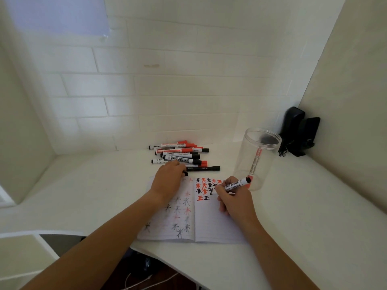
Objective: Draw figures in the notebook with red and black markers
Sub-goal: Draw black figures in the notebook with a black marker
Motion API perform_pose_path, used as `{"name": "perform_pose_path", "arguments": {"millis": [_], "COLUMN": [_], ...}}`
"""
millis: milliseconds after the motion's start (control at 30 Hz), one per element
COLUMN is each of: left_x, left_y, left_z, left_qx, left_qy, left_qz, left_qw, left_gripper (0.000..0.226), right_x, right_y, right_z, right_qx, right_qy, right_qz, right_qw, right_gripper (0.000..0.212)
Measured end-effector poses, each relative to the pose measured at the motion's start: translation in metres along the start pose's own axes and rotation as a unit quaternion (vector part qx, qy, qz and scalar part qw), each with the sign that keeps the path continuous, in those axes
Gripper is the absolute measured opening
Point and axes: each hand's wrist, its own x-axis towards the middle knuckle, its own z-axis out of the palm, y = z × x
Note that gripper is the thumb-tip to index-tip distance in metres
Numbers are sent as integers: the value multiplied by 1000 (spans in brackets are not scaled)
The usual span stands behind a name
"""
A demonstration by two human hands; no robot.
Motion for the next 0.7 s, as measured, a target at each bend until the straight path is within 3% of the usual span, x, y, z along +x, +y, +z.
{"name": "perform_pose_path", "arguments": {"millis": [133, 267, 367, 700], "left_x": [4, -12, -27, -38], "left_y": [4, 17, 18, 21], "left_z": [0, -1, -1, -18], "left_qx": [0, -121, -193, -362], "left_qy": [18, 19, -2, -17], "left_qz": [19, 47, 74, -24], "left_qw": [1000, 991, 978, 932], "left_gripper": [21, 36, 30, 19], "right_x": [1, 3, 4, 0], "right_y": [0, 1, 1, -12], "right_z": [1, 0, 1, -2], "right_qx": [-3, 11, 17, 135], "right_qy": [0, 3, 8, -28], "right_qz": [-13, -14, -13, -33], "right_qw": [1000, 1000, 1000, 990], "right_gripper": [15, 10, 10, 10]}}
